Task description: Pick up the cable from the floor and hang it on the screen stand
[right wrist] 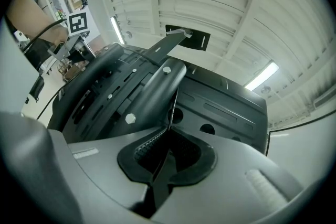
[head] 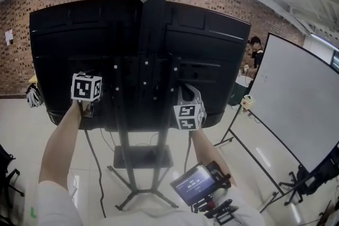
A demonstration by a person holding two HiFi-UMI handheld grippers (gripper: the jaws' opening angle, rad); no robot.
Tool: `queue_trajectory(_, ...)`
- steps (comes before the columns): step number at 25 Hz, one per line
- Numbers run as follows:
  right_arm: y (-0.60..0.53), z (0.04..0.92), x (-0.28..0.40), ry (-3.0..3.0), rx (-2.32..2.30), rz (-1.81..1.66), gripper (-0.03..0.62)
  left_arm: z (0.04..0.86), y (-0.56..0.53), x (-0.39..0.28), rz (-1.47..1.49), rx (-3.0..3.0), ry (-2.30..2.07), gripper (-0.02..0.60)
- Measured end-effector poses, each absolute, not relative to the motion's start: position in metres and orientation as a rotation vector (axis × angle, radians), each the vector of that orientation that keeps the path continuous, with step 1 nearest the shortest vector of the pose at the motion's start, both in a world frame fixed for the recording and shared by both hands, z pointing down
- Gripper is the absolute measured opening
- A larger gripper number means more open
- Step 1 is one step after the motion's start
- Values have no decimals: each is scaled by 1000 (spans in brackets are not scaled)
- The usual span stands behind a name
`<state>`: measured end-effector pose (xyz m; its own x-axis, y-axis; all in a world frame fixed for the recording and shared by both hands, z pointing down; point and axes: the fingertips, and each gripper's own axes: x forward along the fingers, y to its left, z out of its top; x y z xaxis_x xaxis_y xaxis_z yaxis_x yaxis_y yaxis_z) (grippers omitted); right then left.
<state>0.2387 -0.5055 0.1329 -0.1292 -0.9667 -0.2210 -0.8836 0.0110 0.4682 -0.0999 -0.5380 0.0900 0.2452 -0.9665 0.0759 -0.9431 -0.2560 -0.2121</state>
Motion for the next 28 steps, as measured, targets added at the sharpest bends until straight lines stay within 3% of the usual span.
queue_trajectory(28, -488, 144, 227, -2283, 2028, -538, 48, 101, -514, -79, 62, -2435, 1742, 15)
